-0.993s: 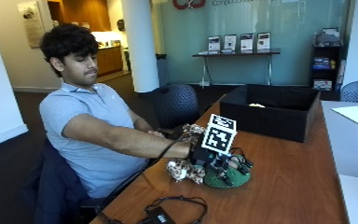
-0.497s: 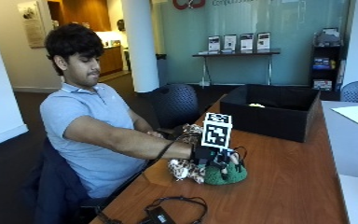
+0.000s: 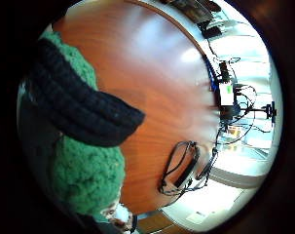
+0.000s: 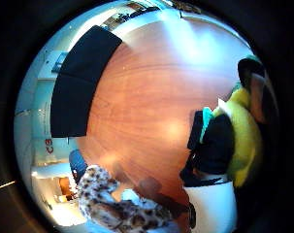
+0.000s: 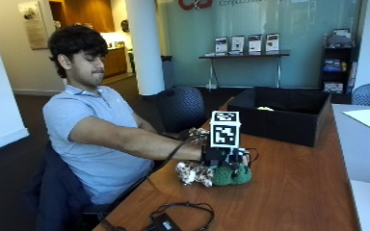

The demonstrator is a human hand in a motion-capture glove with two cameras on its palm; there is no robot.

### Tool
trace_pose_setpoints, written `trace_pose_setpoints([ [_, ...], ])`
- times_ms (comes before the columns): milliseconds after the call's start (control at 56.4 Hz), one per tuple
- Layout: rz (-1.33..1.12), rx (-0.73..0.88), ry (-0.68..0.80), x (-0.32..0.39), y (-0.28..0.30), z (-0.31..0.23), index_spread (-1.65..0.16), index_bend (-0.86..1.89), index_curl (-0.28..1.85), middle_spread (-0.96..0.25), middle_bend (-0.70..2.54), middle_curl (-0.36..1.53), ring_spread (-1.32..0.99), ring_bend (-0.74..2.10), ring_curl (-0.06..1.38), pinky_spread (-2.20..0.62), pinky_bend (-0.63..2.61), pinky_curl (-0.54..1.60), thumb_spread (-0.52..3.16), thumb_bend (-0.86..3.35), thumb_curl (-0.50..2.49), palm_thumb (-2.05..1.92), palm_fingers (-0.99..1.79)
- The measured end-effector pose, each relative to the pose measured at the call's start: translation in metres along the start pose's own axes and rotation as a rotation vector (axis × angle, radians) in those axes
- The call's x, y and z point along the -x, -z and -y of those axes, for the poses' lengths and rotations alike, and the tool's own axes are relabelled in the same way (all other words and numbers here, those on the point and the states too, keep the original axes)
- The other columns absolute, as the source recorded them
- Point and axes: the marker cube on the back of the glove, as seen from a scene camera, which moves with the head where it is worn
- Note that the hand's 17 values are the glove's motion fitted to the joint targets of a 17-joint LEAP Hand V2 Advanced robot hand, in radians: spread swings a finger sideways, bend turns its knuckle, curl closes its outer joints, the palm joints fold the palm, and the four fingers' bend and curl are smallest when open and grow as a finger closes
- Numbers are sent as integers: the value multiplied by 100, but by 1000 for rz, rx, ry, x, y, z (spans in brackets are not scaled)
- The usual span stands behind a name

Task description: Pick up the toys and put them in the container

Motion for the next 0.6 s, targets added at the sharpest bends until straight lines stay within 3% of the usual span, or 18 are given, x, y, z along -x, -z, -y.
trace_pose_setpoints([
  [266,153,-108,26,37,86,20,-1,94,86,-21,53,45,-25,88,44,-37,109,52,166,15,16,1,61],
  [603,102,-297,234,188,237,51,3,101,92,-20,60,56,-24,95,52,-37,115,56,165,22,19,-2,55],
])
